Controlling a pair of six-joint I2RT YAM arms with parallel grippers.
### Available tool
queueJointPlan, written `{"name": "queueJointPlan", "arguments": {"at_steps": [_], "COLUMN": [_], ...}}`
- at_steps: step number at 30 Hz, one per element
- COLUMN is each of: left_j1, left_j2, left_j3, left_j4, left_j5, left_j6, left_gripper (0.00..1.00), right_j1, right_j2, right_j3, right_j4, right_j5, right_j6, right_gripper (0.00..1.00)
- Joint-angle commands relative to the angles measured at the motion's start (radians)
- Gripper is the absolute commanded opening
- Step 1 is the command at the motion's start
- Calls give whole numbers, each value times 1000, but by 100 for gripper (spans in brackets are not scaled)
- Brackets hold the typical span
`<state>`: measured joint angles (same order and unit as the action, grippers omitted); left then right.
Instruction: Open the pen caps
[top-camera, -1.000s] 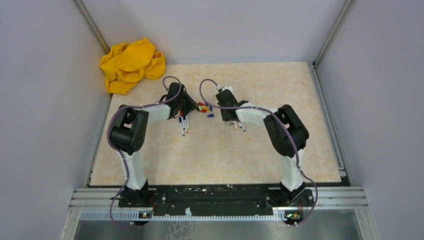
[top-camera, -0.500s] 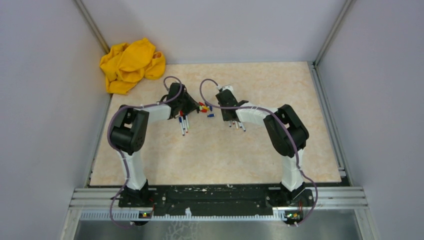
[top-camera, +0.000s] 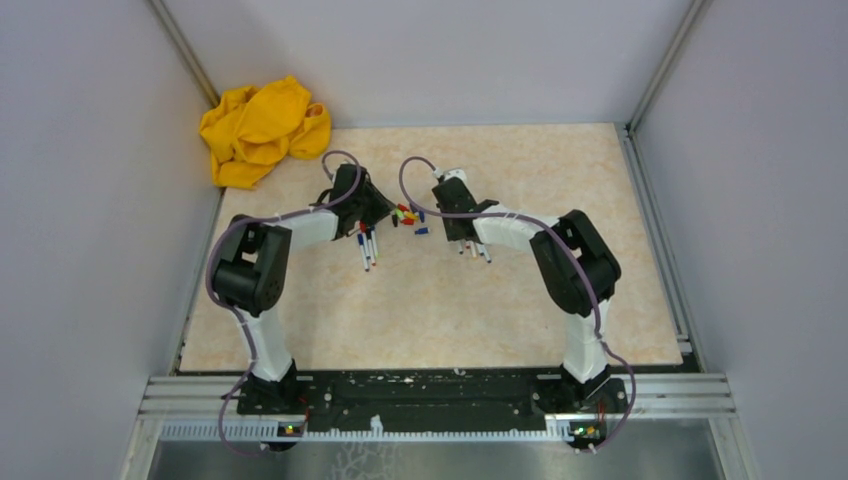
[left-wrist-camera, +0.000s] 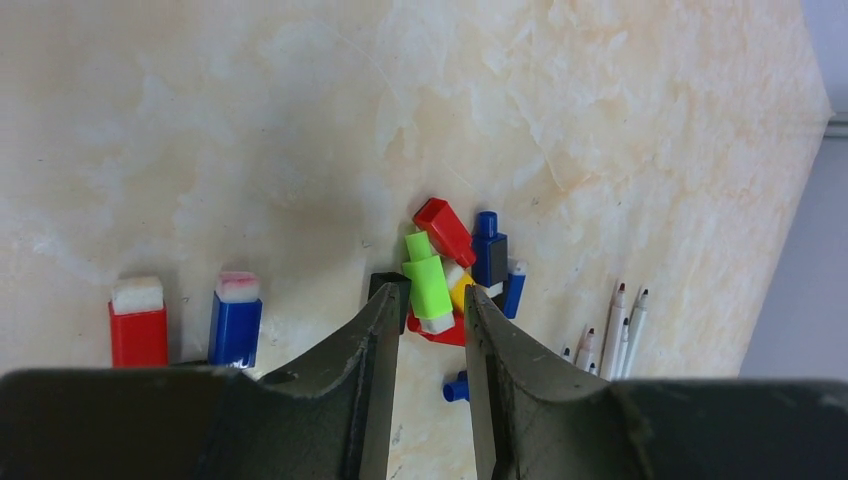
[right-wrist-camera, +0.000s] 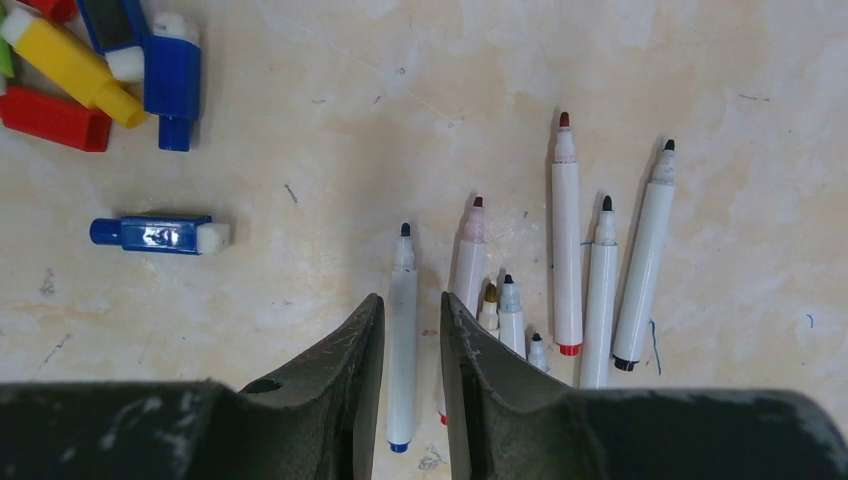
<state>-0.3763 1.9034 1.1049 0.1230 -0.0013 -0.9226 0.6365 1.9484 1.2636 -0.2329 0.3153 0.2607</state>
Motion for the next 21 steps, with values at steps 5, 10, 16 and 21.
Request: {"name": "queueJointPlan", "arguments": {"at_steps": [5,10,16,21], "left_j1": [-9,-8,-7,-8], "left_j2": [-63,-169,-456,-689], "left_j3": [-19,-75,-276,-354], "left_j4": [1,-8,41,3], "left_j5": [-36,-99,-276,-397], "left_j6": [6,6,-29,-23], "left_gripper": [36,36,47,56], "right_j1": [15,49,107,153], "right_j2": [-112,-119,-58,32], "right_j3": [21,67,171,267], "right_j4": [7,-16,-59,-85], "right_j5": [1,-31,-77,-128], "right_j6": [-36,-47,-28,4], "right_gripper": [28,31,35,36]}}
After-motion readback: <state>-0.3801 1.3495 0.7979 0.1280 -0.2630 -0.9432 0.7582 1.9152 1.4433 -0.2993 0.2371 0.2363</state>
